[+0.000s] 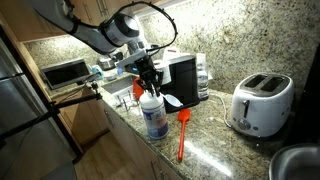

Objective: Pick up the paper towel and wipe the door handle of the cabinet. Pick up the orange spoon and move it to the right.

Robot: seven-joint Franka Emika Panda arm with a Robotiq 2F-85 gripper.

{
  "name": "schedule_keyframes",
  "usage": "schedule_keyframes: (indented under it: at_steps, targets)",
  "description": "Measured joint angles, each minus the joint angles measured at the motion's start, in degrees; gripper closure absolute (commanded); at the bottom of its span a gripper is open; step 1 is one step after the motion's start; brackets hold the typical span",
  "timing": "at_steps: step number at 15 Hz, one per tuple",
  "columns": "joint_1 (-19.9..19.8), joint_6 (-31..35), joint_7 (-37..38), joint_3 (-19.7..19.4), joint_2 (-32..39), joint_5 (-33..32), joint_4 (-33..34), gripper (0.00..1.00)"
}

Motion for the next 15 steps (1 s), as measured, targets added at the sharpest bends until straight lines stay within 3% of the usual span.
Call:
schedule_keyframes:
  at_steps: [5,9,12,15]
  targets:
    - [0.36,-0.02,0.30,0.11,-1.85,0.09,1.27,0.99]
    - [0.41,0.69,0.29,0.63,-7.83,1.65,1.07,0.99]
    - [0.41,4.70,0.29,1.38,-14.83,2.32,-1.47,0.99]
    - [0.42,13.22,0.33,1.87,-23.49,2.29,-8.05,0.99]
